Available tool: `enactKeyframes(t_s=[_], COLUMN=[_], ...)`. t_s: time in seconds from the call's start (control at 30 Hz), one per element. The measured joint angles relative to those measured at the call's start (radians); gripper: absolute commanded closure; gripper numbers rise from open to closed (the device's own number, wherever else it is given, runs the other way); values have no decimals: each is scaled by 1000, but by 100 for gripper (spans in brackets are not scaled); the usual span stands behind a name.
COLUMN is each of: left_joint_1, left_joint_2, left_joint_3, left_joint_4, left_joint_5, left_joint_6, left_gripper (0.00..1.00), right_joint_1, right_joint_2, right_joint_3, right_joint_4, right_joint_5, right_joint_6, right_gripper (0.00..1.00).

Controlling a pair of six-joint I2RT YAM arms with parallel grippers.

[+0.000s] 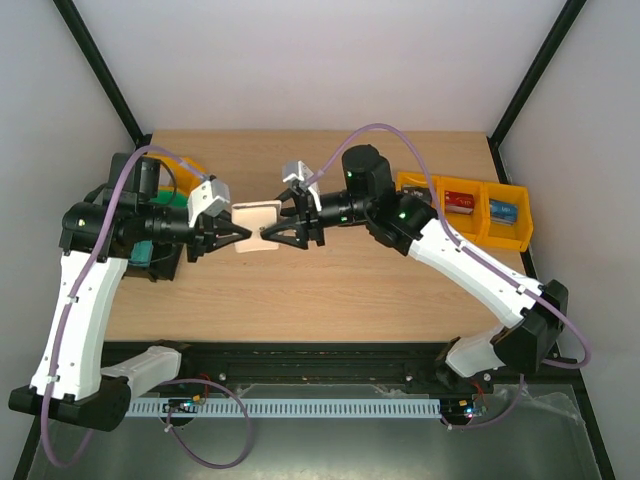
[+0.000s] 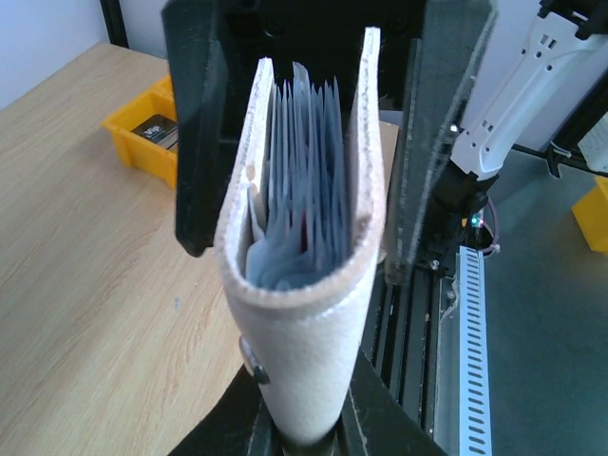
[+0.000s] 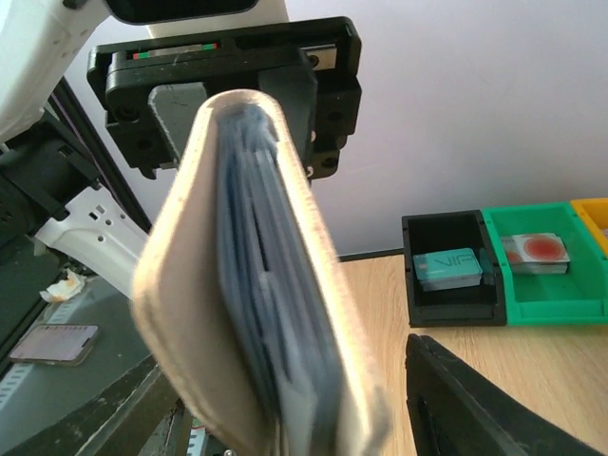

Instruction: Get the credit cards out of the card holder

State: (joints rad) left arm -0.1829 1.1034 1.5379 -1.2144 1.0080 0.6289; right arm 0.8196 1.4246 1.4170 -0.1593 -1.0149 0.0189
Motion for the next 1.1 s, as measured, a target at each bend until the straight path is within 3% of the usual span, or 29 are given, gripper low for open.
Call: enactKeyframes(t_s=[0.17, 0.4, 1.1], left_joint_1=[0, 0, 1], left_joint_2=[-9, -17, -19], left_joint_3=[0, 0, -12], left_joint_4=[-34, -45, -45], left_joint_5=[9, 10, 4], left_joint_6=[46, 68, 51], left_gripper=[98, 98, 98], right_joint_1=[-27, -156, -61], right_joint_2=[-3, -34, -16], right_joint_3=[16, 14, 0], right_joint_4=[-45, -60, 24], right_joint_5=[-25, -75, -96], right_joint_6=[-72, -80, 6], right_gripper=[34, 39, 42])
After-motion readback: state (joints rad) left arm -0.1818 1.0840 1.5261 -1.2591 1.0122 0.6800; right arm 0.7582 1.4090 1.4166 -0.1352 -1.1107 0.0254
